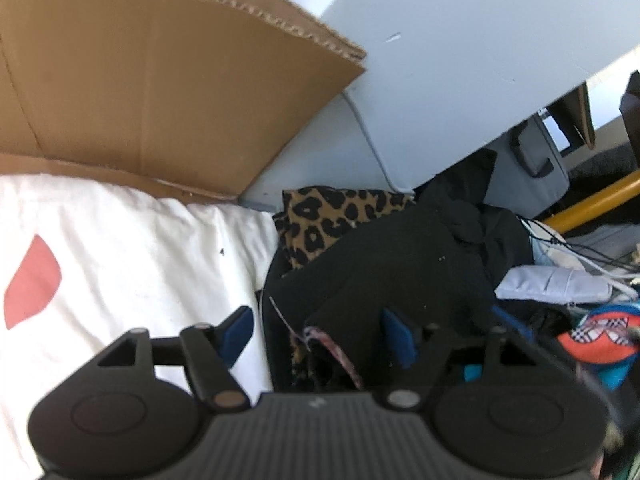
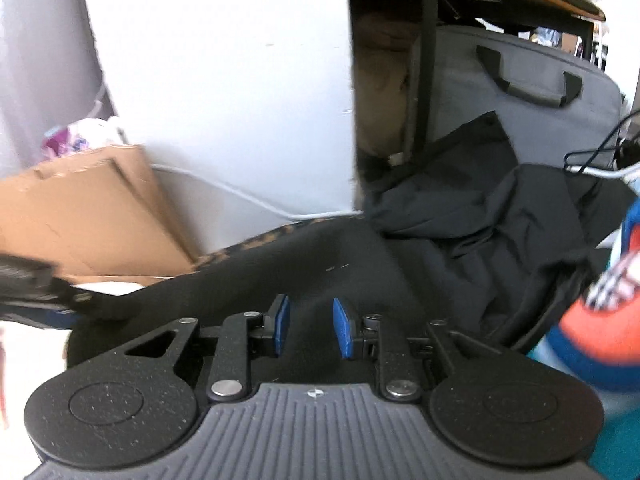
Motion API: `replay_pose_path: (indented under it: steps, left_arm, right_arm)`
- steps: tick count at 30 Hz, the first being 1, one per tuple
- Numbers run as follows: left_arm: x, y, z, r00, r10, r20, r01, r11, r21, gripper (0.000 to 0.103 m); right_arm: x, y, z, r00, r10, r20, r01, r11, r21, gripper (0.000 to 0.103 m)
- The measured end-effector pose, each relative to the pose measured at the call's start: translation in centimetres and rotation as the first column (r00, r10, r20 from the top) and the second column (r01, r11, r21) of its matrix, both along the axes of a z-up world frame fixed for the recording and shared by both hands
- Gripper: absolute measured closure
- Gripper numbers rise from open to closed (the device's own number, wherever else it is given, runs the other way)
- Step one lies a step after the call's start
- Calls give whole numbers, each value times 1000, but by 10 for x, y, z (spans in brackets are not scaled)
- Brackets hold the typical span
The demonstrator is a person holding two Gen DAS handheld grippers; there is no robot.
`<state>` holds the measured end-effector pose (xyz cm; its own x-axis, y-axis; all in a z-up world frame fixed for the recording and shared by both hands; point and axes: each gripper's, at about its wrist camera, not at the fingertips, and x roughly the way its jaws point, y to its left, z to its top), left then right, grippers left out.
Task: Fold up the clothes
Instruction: 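Lower the shorts onto the clothes pile and open both grippers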
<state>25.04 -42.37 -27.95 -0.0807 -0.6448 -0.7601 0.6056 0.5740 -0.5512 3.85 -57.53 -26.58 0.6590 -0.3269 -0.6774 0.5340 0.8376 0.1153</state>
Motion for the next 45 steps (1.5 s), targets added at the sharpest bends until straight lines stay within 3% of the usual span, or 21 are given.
replay_pose_path:
  steps: [6,11,21,23,25,26,27,28,30,38,42,45]
  left_arm:
    - [5,1,-14,994,60,-90,-60,998,2,23]
    - [6,2,-23,984,81,-160,-83,997,-7,23]
    - [-6,8,-24,986,-7,-166,-1,999,-46,23]
    - [-8,5,-25,984,-14,-179,6,999,-50,28]
    - [-12,2,-24,982,-40,-184,30,998,-55,40]
    - [-15,1,-22,986,-54,-158,47,998,-47,48]
    - [-18,-1,-20,992,-68,-108,66,998,-26,63]
    - [-19,-1,-19,994,-81,-74,81,997,-11,65]
    - [-12,1,-21,993,-80,-89,78,997,-20,71]
    - [-3,-1,-12,996,-72,-61,70,997,-40,74]
    - [3,0,-16,994,-71,-80,68,997,-44,68]
    - [14,4,-18,994,-16,-111,7,997,-78,65]
  right_arm:
    - [-3,41,-10,999,45,30,-47,997,57,73]
    - [-3,64,-23,997,68,48,-71,994,84,73]
    - [11,79,-35,996,85,38,-88,992,89,72]
    - [14,79,-37,995,91,28,-93,992,83,72]
    - [17,80,-42,995,98,9,-98,992,79,72]
    - [18,80,-44,995,97,4,-97,992,79,73]
    - [18,81,-45,996,93,2,-93,993,77,73]
    - [17,81,-46,996,91,4,-91,993,76,73]
    - [17,80,-46,996,91,5,-91,992,83,73]
    - [15,80,-41,995,95,16,-96,993,75,73]
    - [14,79,-45,995,99,13,-100,992,79,73]
    - [13,80,-49,995,96,14,-97,992,86,73]
